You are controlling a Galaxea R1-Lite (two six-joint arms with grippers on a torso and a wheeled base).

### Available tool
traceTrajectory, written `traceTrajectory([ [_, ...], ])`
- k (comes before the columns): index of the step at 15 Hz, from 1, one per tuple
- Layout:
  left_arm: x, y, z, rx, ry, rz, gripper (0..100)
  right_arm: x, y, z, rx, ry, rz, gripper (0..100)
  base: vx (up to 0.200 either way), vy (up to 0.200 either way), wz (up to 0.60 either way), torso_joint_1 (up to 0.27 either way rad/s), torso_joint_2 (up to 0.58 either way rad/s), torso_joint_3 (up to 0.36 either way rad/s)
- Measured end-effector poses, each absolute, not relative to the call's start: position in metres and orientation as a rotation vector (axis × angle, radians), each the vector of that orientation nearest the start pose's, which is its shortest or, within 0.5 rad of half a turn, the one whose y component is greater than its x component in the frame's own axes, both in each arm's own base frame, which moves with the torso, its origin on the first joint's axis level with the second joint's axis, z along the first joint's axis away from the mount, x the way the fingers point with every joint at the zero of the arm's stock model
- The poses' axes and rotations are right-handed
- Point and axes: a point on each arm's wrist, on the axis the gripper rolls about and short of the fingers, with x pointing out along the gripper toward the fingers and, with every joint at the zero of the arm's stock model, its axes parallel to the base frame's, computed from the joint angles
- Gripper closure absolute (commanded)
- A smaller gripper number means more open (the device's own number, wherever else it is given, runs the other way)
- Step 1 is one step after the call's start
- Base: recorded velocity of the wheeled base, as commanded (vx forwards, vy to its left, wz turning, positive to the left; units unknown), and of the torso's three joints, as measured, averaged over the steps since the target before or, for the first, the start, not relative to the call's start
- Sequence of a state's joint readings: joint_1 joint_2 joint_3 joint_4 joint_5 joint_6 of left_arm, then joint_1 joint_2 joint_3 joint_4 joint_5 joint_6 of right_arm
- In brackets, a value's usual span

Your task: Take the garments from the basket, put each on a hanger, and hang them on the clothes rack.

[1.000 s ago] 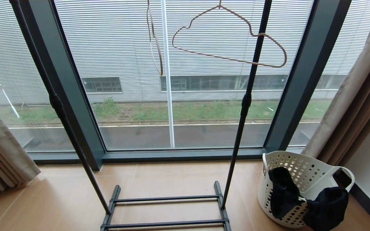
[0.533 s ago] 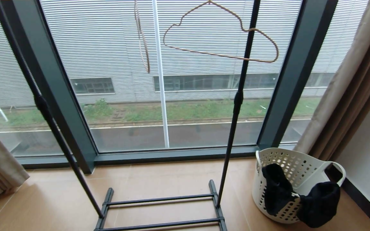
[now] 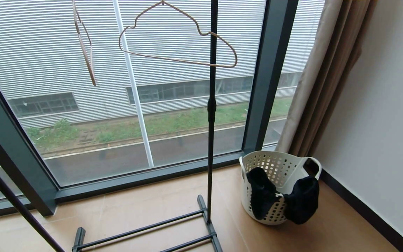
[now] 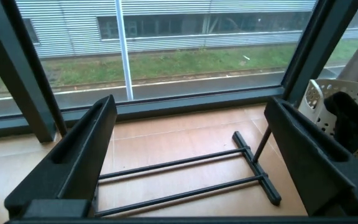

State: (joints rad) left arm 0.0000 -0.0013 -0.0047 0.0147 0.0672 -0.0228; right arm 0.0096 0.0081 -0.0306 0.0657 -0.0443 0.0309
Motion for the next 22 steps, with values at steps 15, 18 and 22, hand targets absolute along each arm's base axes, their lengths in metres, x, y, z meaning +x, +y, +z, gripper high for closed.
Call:
traceTrajectory([
  [15,-0.0233,0.0015,0.0752,-0.022,0.009,0.069,0,-0.0246,-0.0013,0.0773,0.031,0.043,-0.035,0,0.067,-0.08,0.0,0.001,0.0,0.001],
  [18,-0.0233,0.0015,0.0751,-0.022,0.009,0.068,0,-0.0246,-0.0013,0.0775,0.032,0.042,-0.036,0,0.0,0.0,0.0,0.0,0.0,0.0],
  [22,-0.0233,0.0015,0.0754,-0.016,0.006,0.071,0,-0.0246,-0.0013,0.0774,0.033,0.042,-0.036,0,0.0,0.0,-0.3,0.001,0.0,0.0],
])
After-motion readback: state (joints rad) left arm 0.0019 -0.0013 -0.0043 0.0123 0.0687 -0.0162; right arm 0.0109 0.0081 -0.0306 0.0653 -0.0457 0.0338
